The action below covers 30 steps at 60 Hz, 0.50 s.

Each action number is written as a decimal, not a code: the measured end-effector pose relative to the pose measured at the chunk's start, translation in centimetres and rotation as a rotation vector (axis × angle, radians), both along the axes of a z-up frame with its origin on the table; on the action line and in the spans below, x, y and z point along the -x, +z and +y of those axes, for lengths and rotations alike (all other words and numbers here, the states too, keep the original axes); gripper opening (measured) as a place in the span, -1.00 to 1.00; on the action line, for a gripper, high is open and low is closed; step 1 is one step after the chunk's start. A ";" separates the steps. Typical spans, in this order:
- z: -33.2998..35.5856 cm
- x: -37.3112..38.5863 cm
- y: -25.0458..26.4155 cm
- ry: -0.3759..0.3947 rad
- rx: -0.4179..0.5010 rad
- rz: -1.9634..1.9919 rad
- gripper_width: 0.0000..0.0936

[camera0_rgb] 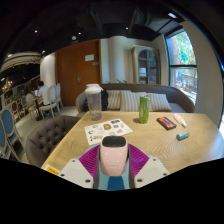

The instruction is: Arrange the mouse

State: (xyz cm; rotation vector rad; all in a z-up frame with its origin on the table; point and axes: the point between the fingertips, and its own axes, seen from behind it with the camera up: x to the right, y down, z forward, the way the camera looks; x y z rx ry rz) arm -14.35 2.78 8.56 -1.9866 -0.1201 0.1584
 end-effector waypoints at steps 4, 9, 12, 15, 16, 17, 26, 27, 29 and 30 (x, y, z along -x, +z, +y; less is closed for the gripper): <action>0.5 0.7 -3.2 -0.004 0.073 -0.011 -0.15; 0.5 0.1 -6.3 -0.020 0.130 -0.024 -0.15; 0.3 -0.1 -7.5 -0.024 0.155 -0.018 -0.14; 0.2 -0.3 -8.7 -0.027 0.178 -0.021 -0.14; 0.1 -0.4 -9.1 -0.027 0.186 -0.022 -0.13; 0.0 -0.5 -9.4 -0.027 0.191 -0.022 -0.12; -0.4 -0.5 -9.3 0.000 0.199 -0.027 0.18; -0.6 -0.5 -9.2 0.006 0.200 -0.024 0.25; -1.0 -0.6 -9.0 0.015 0.203 -0.017 0.48; -1.2 -0.8 -8.7 0.019 0.203 -0.012 0.61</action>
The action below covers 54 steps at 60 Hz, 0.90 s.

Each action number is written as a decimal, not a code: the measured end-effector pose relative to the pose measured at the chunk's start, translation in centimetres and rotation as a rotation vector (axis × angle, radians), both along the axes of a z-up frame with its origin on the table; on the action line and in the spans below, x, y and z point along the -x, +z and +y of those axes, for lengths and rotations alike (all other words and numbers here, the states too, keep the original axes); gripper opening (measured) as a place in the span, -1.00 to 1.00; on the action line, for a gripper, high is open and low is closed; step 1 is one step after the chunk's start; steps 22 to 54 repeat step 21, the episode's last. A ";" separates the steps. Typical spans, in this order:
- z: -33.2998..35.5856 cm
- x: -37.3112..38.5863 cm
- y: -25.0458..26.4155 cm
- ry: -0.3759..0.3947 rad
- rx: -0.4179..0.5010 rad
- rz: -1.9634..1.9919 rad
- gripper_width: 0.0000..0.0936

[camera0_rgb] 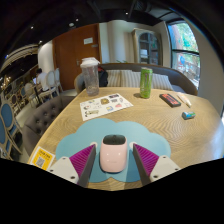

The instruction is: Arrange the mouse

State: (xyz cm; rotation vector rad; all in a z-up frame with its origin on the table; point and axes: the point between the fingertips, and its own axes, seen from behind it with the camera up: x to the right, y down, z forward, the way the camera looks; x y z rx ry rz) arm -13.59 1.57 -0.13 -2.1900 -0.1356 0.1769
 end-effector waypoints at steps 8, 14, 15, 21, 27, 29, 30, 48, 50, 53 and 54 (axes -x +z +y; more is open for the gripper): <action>-3.1 -1.2 2.2 0.047 -0.025 0.027 0.80; -6.5 -3.2 3.1 0.069 -0.025 0.051 0.81; -7.0 -3.7 3.2 0.066 -0.024 0.056 0.81; -9.7 -7.1 3.0 0.044 -0.023 0.073 0.80; -9.7 -7.1 3.0 0.044 -0.023 0.073 0.80; -9.7 -7.1 3.0 0.044 -0.023 0.073 0.80; -9.7 -7.1 3.0 0.044 -0.023 0.073 0.80; -9.7 -7.1 3.0 0.044 -0.023 0.073 0.80; -9.7 -7.1 3.0 0.044 -0.023 0.073 0.80; -9.7 -7.1 3.0 0.044 -0.023 0.073 0.80; -9.7 -7.1 3.0 0.044 -0.023 0.073 0.80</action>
